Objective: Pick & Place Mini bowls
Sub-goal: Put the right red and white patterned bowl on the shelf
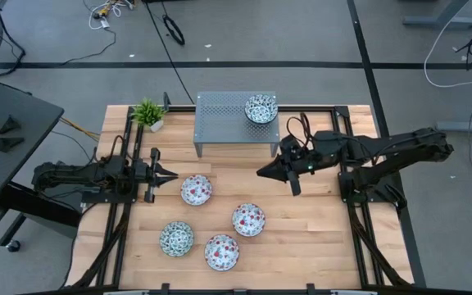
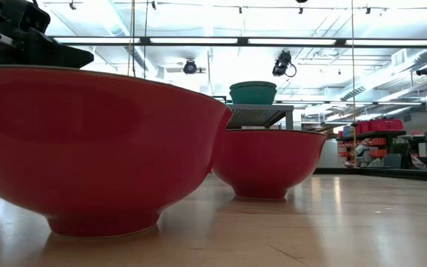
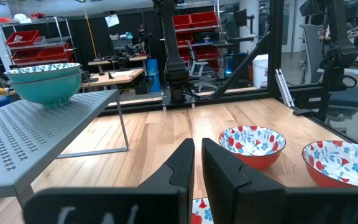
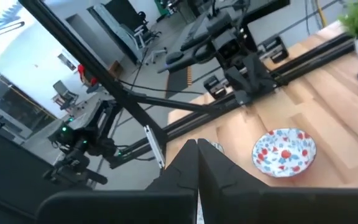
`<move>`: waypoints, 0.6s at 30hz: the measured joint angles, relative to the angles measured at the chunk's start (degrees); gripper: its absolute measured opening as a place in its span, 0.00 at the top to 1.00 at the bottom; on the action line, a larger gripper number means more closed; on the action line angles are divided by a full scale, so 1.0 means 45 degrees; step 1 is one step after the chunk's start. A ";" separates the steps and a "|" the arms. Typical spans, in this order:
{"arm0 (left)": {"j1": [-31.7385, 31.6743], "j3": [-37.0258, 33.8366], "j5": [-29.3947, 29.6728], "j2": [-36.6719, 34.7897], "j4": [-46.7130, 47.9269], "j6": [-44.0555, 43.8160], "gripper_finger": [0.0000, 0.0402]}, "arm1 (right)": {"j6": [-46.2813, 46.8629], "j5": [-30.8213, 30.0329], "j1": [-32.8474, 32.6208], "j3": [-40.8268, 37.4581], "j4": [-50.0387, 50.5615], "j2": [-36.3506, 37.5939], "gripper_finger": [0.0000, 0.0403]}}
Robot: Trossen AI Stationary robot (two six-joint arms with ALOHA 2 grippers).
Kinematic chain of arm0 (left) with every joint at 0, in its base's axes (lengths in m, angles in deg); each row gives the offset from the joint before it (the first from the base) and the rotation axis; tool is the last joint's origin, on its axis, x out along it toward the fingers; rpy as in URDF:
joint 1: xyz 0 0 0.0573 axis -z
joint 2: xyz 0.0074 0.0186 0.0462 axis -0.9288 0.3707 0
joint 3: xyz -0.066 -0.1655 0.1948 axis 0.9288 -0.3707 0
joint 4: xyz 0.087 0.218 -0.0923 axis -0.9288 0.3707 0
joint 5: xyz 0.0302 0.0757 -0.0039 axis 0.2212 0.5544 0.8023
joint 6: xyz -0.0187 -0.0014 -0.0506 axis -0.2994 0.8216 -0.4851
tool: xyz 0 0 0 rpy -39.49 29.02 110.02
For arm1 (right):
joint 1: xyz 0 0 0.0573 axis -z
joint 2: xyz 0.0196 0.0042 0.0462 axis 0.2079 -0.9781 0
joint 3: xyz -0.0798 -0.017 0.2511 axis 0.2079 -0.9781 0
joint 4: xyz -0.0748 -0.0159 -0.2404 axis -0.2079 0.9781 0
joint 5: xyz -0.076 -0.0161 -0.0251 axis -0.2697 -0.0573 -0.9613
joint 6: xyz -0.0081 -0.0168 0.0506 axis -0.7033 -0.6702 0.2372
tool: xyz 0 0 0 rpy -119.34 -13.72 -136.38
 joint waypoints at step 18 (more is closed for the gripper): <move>0.0001 -0.0004 0.0003 0.0000 -0.0001 -0.0005 0.91 | 0.0137 -0.0815 0.0005 0.1773 0.2244 0.0005 1.00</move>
